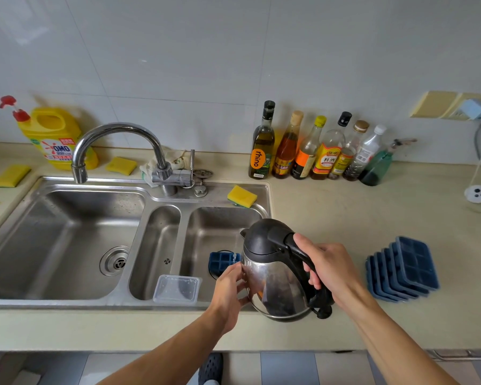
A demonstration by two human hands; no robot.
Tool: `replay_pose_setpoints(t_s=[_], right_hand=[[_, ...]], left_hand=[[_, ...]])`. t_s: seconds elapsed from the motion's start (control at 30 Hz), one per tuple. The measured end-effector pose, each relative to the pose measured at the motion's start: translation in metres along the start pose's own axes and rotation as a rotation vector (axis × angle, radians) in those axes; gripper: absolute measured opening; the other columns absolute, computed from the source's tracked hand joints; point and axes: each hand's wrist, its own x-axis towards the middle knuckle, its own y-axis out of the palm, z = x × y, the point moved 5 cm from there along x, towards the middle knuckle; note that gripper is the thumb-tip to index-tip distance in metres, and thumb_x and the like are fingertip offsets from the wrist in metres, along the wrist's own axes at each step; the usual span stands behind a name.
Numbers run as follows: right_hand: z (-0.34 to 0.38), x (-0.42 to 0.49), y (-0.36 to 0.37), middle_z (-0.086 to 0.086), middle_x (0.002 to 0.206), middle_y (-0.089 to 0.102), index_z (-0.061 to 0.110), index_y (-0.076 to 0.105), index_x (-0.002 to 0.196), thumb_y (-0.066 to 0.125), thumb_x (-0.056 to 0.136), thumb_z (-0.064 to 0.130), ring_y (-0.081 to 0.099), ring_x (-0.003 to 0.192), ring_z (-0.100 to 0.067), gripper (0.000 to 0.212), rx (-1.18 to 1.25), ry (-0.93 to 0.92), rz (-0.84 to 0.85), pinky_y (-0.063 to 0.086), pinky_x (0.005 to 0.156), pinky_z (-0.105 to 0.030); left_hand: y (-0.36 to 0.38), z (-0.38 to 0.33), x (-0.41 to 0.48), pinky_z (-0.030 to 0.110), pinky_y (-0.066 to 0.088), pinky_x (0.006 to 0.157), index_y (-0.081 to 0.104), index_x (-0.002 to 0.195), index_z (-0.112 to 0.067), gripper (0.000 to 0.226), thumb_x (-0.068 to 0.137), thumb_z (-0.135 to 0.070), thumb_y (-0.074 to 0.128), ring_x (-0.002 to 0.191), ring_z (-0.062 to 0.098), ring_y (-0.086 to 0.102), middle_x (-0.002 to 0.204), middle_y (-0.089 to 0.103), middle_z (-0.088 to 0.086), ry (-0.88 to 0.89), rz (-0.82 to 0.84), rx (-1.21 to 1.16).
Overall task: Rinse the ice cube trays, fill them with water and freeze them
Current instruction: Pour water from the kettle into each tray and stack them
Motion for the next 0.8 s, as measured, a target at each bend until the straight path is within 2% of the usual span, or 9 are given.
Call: replay_pose_setpoints(t_s=[0.27,0.53,0.8], right_hand=[[0.003,0.006,0.001,-0.003,0.04,0.049,0.01,0.056,0.048,0.068,0.09,0.052,0.043,0.039,-0.021,0.061,-0.009,-0.002,-0.002,0.043,0.053,-0.034],[0.004,0.011,0.006,-0.002,0.04,0.048,0.014,0.054,0.044,0.068,0.09,0.052,0.042,0.039,-0.02,0.061,-0.007,-0.006,0.009,0.042,0.05,-0.032],[0.006,0.013,0.016,-0.002,0.039,0.048,0.015,0.055,0.042,0.068,0.09,0.052,0.043,0.04,-0.02,0.062,-0.012,-0.016,0.035,0.043,0.047,-0.03]], left_hand=[[0.0,-0.005,0.003,0.037,0.06,0.076,0.066,0.118,-0.009,0.034,0.106,-0.032,0.044,0.104,0.03,0.072,0.103,0.077,0.01,0.003,0.008,0.022],[-0.005,-0.007,0.005,0.039,0.06,0.079,0.066,0.117,-0.011,0.029,0.104,-0.03,0.048,0.107,0.032,0.07,0.107,0.075,0.013,0.005,-0.023,0.011],[-0.015,-0.009,0.004,0.045,0.058,0.09,0.064,0.12,-0.008,0.032,0.106,-0.031,0.046,0.11,0.034,0.067,0.114,0.072,0.016,0.011,-0.037,0.017]])
